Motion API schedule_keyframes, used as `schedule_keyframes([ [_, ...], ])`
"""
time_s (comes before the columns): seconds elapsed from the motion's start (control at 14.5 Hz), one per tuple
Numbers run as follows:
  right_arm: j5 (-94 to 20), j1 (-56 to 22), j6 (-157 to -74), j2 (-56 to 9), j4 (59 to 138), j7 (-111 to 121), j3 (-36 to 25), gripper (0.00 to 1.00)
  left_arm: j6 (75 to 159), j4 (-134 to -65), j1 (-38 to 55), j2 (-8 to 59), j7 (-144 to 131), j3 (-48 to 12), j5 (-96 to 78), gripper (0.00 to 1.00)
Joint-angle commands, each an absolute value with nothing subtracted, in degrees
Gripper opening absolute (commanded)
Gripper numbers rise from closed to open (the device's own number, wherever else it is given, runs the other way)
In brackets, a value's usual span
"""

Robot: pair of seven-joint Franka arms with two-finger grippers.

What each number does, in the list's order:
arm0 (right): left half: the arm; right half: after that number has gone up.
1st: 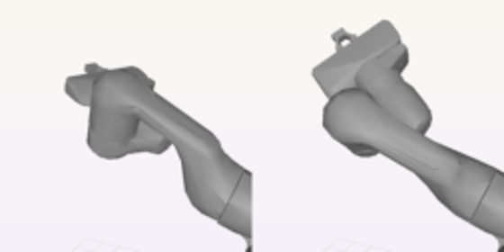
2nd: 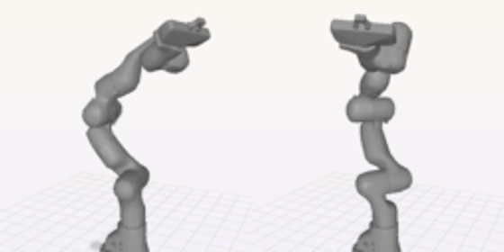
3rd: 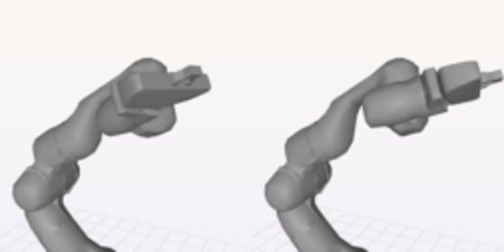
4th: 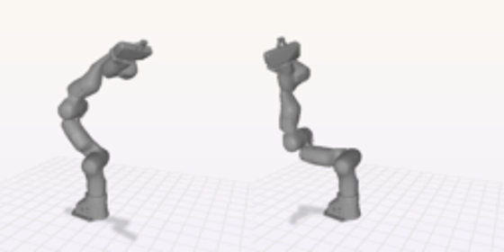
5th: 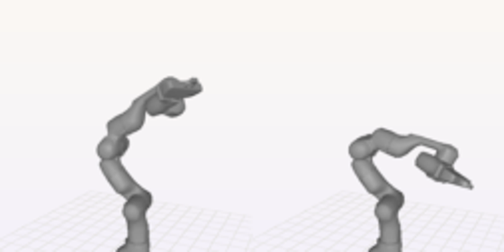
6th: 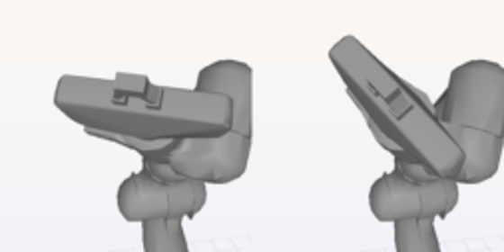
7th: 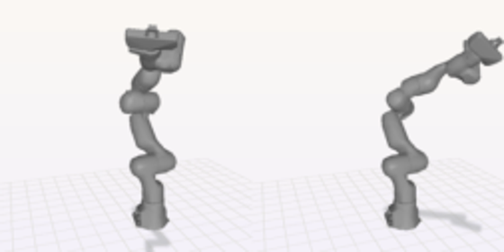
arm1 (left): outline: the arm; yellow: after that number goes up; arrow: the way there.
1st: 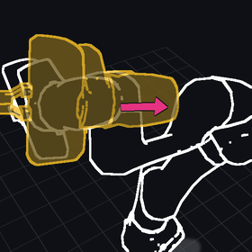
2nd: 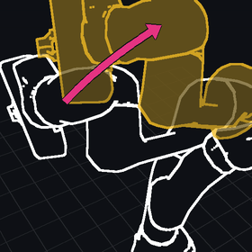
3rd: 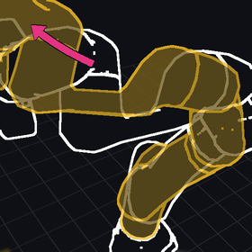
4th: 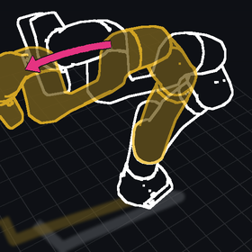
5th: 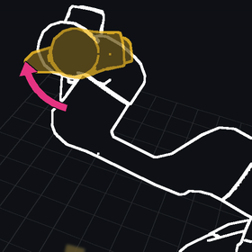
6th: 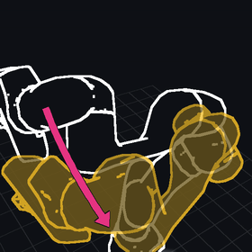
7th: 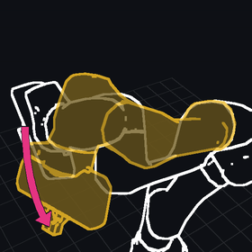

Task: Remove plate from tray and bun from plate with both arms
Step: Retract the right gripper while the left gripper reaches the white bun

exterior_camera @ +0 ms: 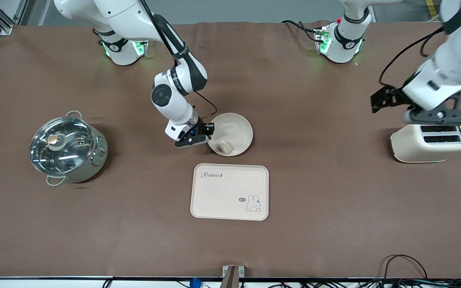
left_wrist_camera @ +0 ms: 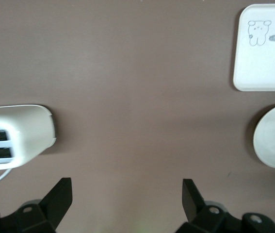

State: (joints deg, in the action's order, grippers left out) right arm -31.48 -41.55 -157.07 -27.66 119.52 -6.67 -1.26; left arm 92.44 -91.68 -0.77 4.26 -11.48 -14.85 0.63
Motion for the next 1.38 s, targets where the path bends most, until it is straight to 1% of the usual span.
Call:
schedule_keyframes([
  [0.0,-31.82,-40.7,-156.18,-24.44,118.31,-10.36,-1.49,1.0,96.75,-92.46,-0.62,8.07,-20.88,-19.49,0.61,1.0],
  [0.14,-31.82,-37.98,-154.7,-23.82,116.64,-10.64,-1.49,1.0,99.83,-92.37,0.87,11.41,-26.95,-21.61,0.79,1.0],
  [0.21,-31.82,-36.14,-152.51,-22.08,116.2,-10.63,-1.49,1.0,101.58,-92.11,3.05,13.17,-30.03,-21.71,0.88,1.0],
  [0.34,-31.73,-31.49,-145.59,-17.86,114.97,-10.55,-1.49,1.0,104.57,-91.5,6.75,16.51,-36.35,-21.71,0.97,1.0],
  [0.55,-30.5,-20.87,-129.95,-9.52,112.77,-10.19,-1.93,1.0,108.97,-89.57,12.55,22.3,-45.59,-21.62,1.05,1.0],
  [0.62,-27.89,-17.18,-125.55,-7.06,112.15,-10.11,-2.54,1.0,110.55,-88.34,13.96,24.5,-48.57,-21.62,1.32,1.0],
  [0.76,-15.97,-11.01,-115.28,-2.31,109.53,-8.97,-2.81,1.0,113.89,-86.15,16.86,28.89,-54.63,-21.62,2.45,1.0],
  [0.83,-11.12,-8.29,-108.44,-0.55,106.64,-8.09,-2.81,1.0,116.34,-85.18,18.62,30.92,-57.97,-21.36,2.81,1.0],
  [0.9,-8.38,-5.48,-100.8,0.69,103.13,-6.78,-2.73,1.0,118.98,-84.12,20.29,33.11,-61.66,-21.27,2.99,1.0],
  [1.03,-4.5,-1.42,-89.18,2.89,96.89,-4.23,-2.64,1.0,122.68,-82.97,22.75,36.64,-67.04,-21.01,3.16,0.99],
  [1.1,-1.79,-1.06,-86.77,3.77,95.2,-3.78,-2.64,1.0,124.7,-82.88,23.98,38.04,-69.84,-21.01,4.3,0.97],
  [1.17,2.16,-1.05,-86.31,5.43,94.4,-2.21,-2.46,1.0,126.2,-82.79,25.04,39.27,-73.53,-21.01,4.92,0.95],
  [1.31,4.83,-0.79,-85.0,5.89,93.43,2.18,-2.98,1.0,129.8,-81.92,27.41,42.17,-81.71,-20.92,5.88,0.9],
])
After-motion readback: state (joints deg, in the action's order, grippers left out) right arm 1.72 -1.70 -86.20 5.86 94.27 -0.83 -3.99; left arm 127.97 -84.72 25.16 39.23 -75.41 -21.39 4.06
